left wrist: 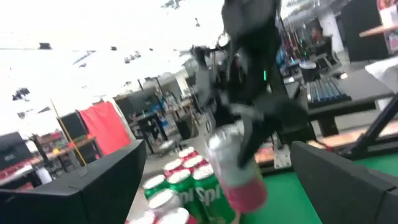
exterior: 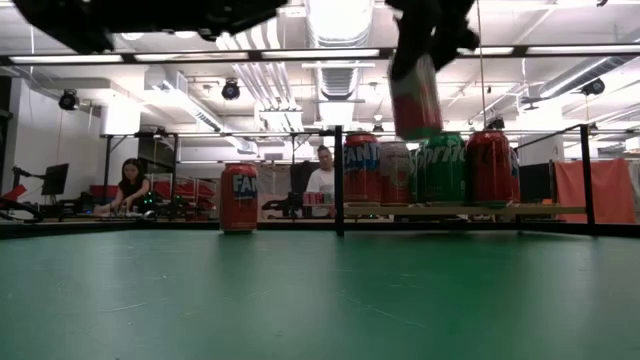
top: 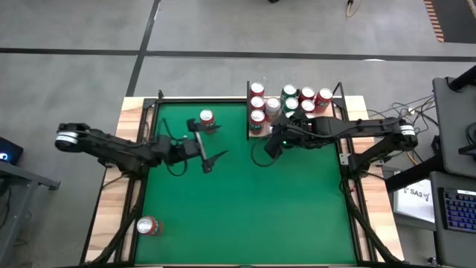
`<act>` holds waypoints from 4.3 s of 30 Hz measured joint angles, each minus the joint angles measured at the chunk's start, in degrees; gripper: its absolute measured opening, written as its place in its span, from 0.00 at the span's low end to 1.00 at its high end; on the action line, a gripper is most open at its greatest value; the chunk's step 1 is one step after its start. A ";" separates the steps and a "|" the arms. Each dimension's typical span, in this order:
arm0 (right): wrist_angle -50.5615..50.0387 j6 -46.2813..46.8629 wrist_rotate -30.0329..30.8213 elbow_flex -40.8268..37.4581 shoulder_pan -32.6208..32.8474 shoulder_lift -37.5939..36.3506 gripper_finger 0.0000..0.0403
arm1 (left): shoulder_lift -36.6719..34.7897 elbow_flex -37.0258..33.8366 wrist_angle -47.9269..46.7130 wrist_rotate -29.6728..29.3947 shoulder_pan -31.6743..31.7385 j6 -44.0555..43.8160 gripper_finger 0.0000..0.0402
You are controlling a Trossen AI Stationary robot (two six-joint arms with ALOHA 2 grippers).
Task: Place canned beverage on shelf
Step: Put the pink/white soda can on the shelf aligned with the other pink/white soda can
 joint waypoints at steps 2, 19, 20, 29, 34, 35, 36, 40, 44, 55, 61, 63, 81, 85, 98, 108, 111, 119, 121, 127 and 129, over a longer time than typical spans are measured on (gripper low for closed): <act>2.81 -0.03 -1.25 -2.54 -1.31 0.00 0.71 | -3.37 -1.79 -0.01 0.02 -0.02 0.70 0.95; 21.59 7.20 1.05 -18.78 -4.43 0.72 0.71 | -15.92 -7.14 -1.80 -0.02 0.20 2.17 0.95; 21.58 7.73 1.76 -19.08 -4.41 0.72 0.71 | -15.90 -7.14 -1.78 0.00 0.20 2.17 0.95; 22.96 8.28 6.52 -18.87 -4.67 1.17 0.71 | -15.62 -7.14 -1.78 0.00 0.20 2.41 0.95; 22.94 8.45 6.55 -18.85 -5.99 2.08 0.71 | -15.62 -7.14 -1.76 0.00 0.20 2.47 0.95; 22.95 8.58 6.55 -18.85 -6.19 2.35 0.71 | -15.62 -7.14 -1.78 0.00 0.20 2.63 0.95; 23.11 8.91 6.57 -18.85 -6.50 2.57 0.71 | -15.62 -7.14 -1.78 0.00 0.20 2.67 0.95; 24.14 9.05 6.52 -18.85 -7.62 3.25 0.71 | -15.61 -7.14 -1.78 0.00 0.20 2.72 0.95; 24.30 9.02 6.57 -18.85 -8.61 3.26 0.71 | -15.59 -7.14 -1.73 0.00 0.20 2.72 0.95; 25.34 8.83 7.84 -18.98 -10.24 3.34 0.71 | -15.59 -7.14 -1.62 0.01 0.20 2.69 0.95; 26.32 8.82 8.49 -19.15 -10.59 3.34 0.71 | -15.59 -7.14 -1.60 0.02 0.20 2.67 0.95; 26.70 8.81 8.72 -19.30 -10.60 3.34 0.71 | -15.59 -7.14 -1.60 0.02 0.20 2.67 0.95; 28.63 8.69 9.56 -20.58 -10.91 3.34 0.80 | -15.59 -7.01 -1.60 0.02 0.20 2.65 0.95; 28.60 8.67 9.56 -20.62 -10.91 3.35 0.80 | -15.59 -7.01 -1.60 0.02 0.20 2.65 0.95; 28.77 8.84 9.43 -20.62 -10.99 3.35 0.82 | -15.59 -6.99 -1.60 0.02 0.20 2.65 0.95; 29.46 8.41 9.02 -20.65 -11.35 3.34 0.81 | -15.59 -6.97 -1.60 0.02 0.20 2.76 0.95; 30.54 8.89 9.00 -20.68 -11.49 3.35 0.81 | -15.59 -6.97 -1.60 0.02 0.20 2.78 0.95; 30.32 8.88 8.74 -20.68 -11.56 3.37 0.81 | -15.59 -6.94 -1.60 0.03 0.20 2.80 0.95; 30.34 8.89 7.77 -20.68 -11.65 3.37 0.81 | -15.59 -6.94 -1.60 0.02 0.20 2.80 0.95; 30.31 8.91 7.25 -20.68 -11.74 3.37 0.81 | -15.59 -6.94 -1.60 0.03 0.20 2.83 0.95; 30.31 8.89 7.31 -20.68 -11.74 3.37 0.81 | -15.59 -6.94 -1.61 0.03 0.20 2.82 0.95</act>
